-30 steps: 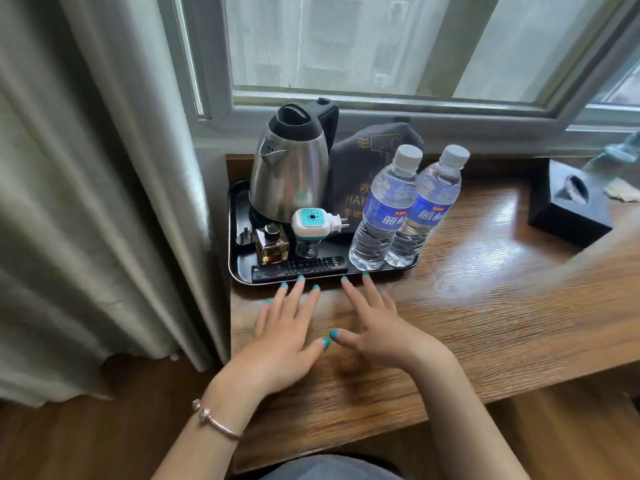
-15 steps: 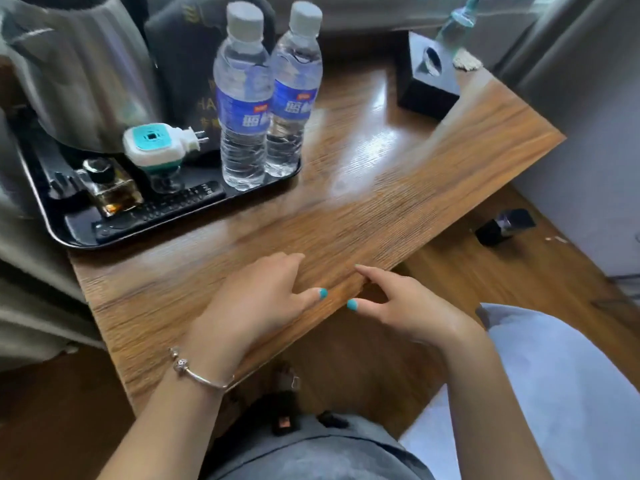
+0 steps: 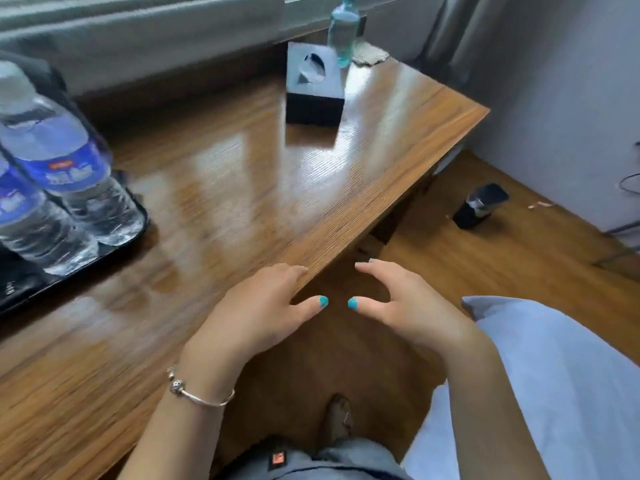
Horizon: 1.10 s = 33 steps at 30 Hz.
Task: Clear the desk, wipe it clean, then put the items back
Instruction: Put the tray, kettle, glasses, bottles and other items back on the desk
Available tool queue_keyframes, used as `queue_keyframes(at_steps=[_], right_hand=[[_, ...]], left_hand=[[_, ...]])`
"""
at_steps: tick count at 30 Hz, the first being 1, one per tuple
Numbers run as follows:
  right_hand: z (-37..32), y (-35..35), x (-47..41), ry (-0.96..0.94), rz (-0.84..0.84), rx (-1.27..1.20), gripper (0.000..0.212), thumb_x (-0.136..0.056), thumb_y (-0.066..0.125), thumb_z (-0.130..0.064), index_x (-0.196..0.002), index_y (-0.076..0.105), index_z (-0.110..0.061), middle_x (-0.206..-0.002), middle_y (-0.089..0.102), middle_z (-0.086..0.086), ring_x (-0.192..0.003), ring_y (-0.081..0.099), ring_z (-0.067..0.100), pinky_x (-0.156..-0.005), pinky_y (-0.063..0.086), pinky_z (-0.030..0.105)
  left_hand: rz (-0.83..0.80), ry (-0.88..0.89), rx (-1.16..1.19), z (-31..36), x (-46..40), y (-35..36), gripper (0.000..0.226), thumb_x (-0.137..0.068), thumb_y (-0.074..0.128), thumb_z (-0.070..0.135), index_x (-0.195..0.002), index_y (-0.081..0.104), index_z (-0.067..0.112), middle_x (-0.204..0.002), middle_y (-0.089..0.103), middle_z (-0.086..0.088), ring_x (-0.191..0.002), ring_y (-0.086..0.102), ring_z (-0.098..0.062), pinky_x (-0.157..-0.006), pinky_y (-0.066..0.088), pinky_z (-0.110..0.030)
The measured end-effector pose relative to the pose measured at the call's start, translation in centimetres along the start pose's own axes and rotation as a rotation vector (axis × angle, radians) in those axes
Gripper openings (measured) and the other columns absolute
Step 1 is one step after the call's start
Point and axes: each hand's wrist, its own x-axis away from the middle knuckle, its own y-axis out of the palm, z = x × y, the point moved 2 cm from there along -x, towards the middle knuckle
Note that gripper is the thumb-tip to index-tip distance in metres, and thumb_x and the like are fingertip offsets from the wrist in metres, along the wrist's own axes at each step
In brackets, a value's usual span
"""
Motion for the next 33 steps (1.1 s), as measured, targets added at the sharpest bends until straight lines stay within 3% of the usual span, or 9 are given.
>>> queue_keyframes(at_steps=[6,13,21,25,30,33], right_hand=[[6.3,-7.7,-3.5,-0.020,0.030,-0.054,0.058,-0.092,0.061,-0.042,-0.145,0.036,-0.038,-0.151,0.038,-0.013,-0.135,0.040,0.008,-0.101,0.039,0.021],[9.1,-11.8,-10.3,-0.032,-0.043,-0.068,0.057,-0.092,0.059,-0.043,-0.145,0.036,-0.039,-0.151,0.039,-0.011,-0.136,0.040,0.011,-0.103,0.041,0.026],[7.3,-16.4,-22.0,-0.049,-0.097,-0.058,0.065,-0.090,0.063,-0.045,-0.148,0.035,-0.036,-0.149,0.041,-0.008,-0.135,0.039,0.010,-0.102,0.037,0.027],[5.1,-19.2,-27.0,-0.095,-0.074,-0.013,0.062,-0.090,0.064,-0.042,-0.146,0.039,-0.033,-0.148,0.043,-0.010,-0.136,0.038,0.007,-0.106,0.033,0.027],[3.2,-22.2,-33.3,-0.114,-0.147,0.003,0.061,-0.089,0.065,-0.042,-0.145,0.041,-0.033,-0.145,0.046,-0.008,-0.132,0.042,0.007,-0.095,0.036,0.024],[2.3,-23.9,-37.5,-0.135,-0.161,0.053,0.065,-0.087,0.068,-0.043,-0.145,0.041,-0.032,-0.148,0.044,-0.007,-0.134,0.041,0.010,-0.099,0.038,0.029]], left_hand=[[0.034,-0.009,0.062,7.1,-7.5,-1.1,0.063,-0.091,0.046,0.059,-0.147,0.033,0.032,-0.152,0.035,0.011,-0.137,0.036,-0.010,-0.108,0.037,-0.028],[0.104,-0.102,0.153,6.7,-13.9,-4.6,0.060,-0.093,0.050,0.049,-0.146,0.036,0.026,-0.149,0.040,0.006,-0.135,0.038,-0.012,-0.105,0.035,-0.027],[0.191,-0.096,0.274,4.6,-24.1,-9.9,0.059,-0.092,0.053,0.049,-0.145,0.040,0.026,-0.148,0.041,0.005,-0.135,0.039,-0.014,-0.106,0.034,-0.031],[0.220,-0.060,0.346,3.6,-27.9,-12.3,0.061,-0.091,0.055,0.048,-0.146,0.040,0.025,-0.150,0.040,0.006,-0.136,0.036,-0.010,-0.104,0.030,-0.025],[0.145,-0.094,0.371,2.6,-31.8,-14.1,0.072,-0.086,0.055,0.059,-0.148,0.036,0.026,-0.153,0.035,0.006,-0.139,0.032,-0.010,-0.110,0.028,-0.027],[0.228,-0.137,0.368,2.4,-34.7,-15.2,0.076,-0.084,0.057,0.061,-0.147,0.036,0.024,-0.150,0.037,0.004,-0.139,0.027,-0.014,-0.112,0.026,-0.031]])
